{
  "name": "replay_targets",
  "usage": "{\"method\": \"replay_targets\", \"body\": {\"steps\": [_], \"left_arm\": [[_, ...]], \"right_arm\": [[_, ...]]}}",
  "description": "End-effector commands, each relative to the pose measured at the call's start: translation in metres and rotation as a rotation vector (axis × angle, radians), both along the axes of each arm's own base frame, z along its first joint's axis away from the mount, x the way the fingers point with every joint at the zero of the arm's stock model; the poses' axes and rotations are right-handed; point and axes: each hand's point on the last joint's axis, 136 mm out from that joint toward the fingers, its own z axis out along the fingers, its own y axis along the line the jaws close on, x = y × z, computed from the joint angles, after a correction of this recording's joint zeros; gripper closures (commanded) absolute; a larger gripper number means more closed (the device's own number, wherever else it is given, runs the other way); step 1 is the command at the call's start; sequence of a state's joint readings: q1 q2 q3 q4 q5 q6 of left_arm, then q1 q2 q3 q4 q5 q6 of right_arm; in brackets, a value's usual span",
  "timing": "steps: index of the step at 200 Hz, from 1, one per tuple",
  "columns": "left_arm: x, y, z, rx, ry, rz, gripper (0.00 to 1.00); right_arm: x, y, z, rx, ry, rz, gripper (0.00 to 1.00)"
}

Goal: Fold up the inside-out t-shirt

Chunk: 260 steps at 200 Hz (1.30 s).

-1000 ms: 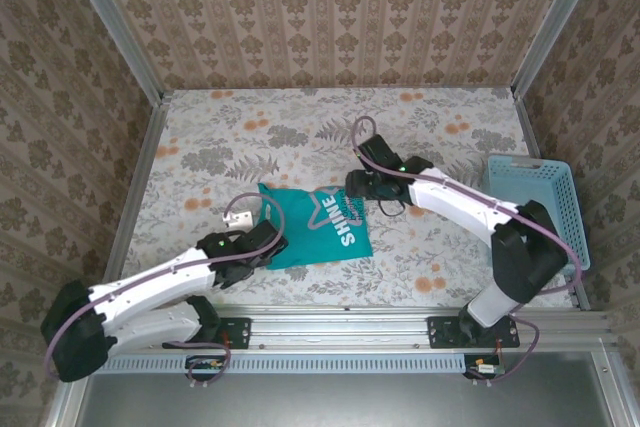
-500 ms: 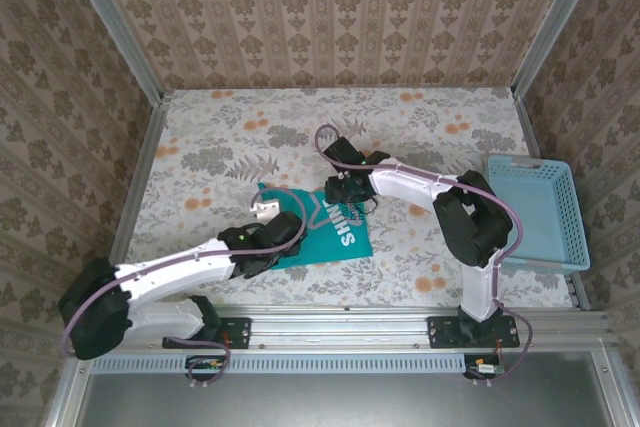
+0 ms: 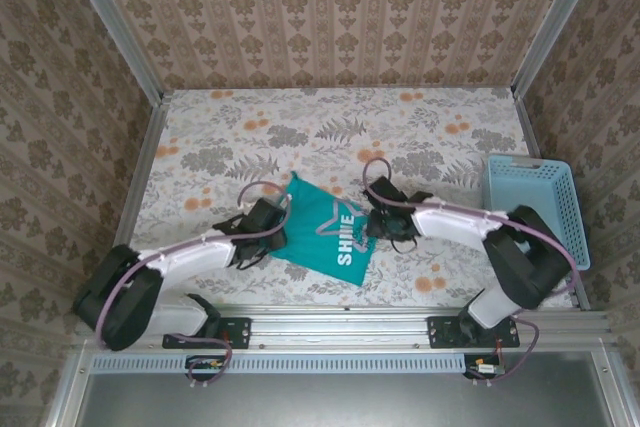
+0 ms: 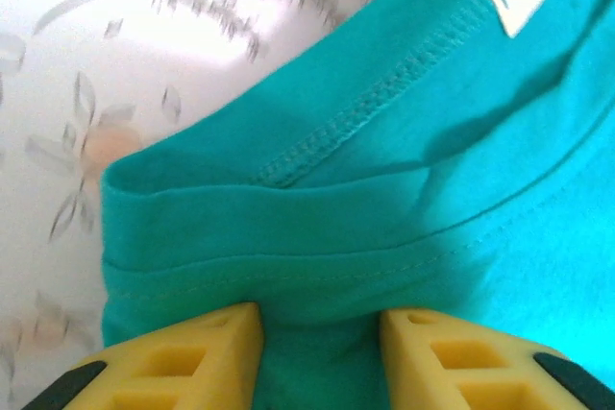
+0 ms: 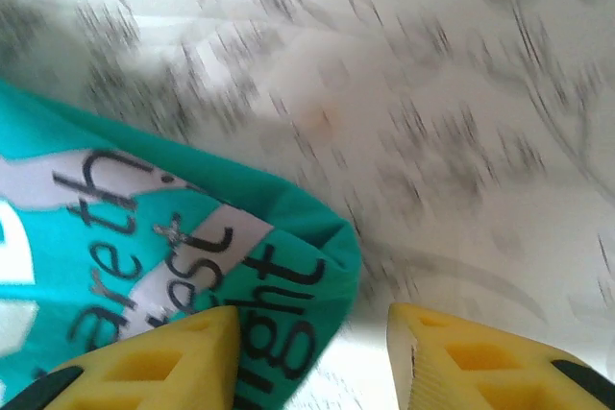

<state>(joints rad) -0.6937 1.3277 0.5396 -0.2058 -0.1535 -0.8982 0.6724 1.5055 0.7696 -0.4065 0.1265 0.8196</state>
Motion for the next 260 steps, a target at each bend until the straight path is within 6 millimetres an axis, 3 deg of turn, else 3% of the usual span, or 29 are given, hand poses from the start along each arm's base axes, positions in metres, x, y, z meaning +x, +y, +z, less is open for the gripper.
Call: {"method": "replay_targets", "body": {"steps": [1, 24, 46, 72, 94, 121, 128, 154, 189, 208, 230, 260], "left_arm": [[0.025, -0.025, -0.001, 0.007, 0.012, -0.171, 0.63], [0.058, -0.060, 0.006, -0.038, 0.026, -0.261, 0.70], [0.075, -0.073, 0.024, -0.020, 0.022, -0.299, 0.65], [0.070, -0.051, 0.054, 0.058, -0.016, -0.247, 0.53], [0.051, -0.022, 0.062, 0.103, -0.018, -0.154, 0.41], [0.038, -0.022, 0.050, 0.014, 0.001, -0.116, 0.38], [0.039, -0.023, 0.046, 0.003, 0.013, -0.107, 0.37], [0.048, -0.040, 0.031, -0.094, 0.048, -0.100, 0.37], [0.065, -0.064, 0.012, -0.137, 0.091, -0.129, 0.41], [0.074, -0.072, 0.004, -0.150, 0.098, -0.141, 0.49], [0.084, -0.086, 0.005, -0.185, 0.081, -0.182, 0.58], [0.097, -0.103, 0.013, -0.194, 0.047, -0.262, 0.70]], "right_arm": [[-0.031, 0.008, 0.000, 0.066, -0.020, -0.074, 0.55], [-0.051, 0.035, 0.010, 0.158, -0.041, -0.038, 0.55], [-0.048, 0.045, 0.032, 0.159, -0.074, 0.005, 0.53], [-0.025, 0.032, 0.072, 0.101, -0.192, 0.038, 0.44], [0.003, 0.017, 0.083, 0.087, -0.218, 0.036, 0.41], [0.044, 0.010, 0.080, 0.085, -0.212, 0.041, 0.42], [0.053, 0.009, 0.071, 0.061, -0.187, 0.042, 0.42], [0.086, 0.019, 0.061, 0.061, -0.180, 0.102, 0.41], [0.125, 0.037, 0.033, 0.094, -0.124, 0.153, 0.37], [0.136, 0.053, 0.019, 0.132, -0.087, 0.184, 0.37], [0.142, 0.075, 0.011, 0.178, -0.066, 0.226, 0.45], [0.145, 0.088, 0.021, 0.172, -0.082, 0.259, 0.64]]}}
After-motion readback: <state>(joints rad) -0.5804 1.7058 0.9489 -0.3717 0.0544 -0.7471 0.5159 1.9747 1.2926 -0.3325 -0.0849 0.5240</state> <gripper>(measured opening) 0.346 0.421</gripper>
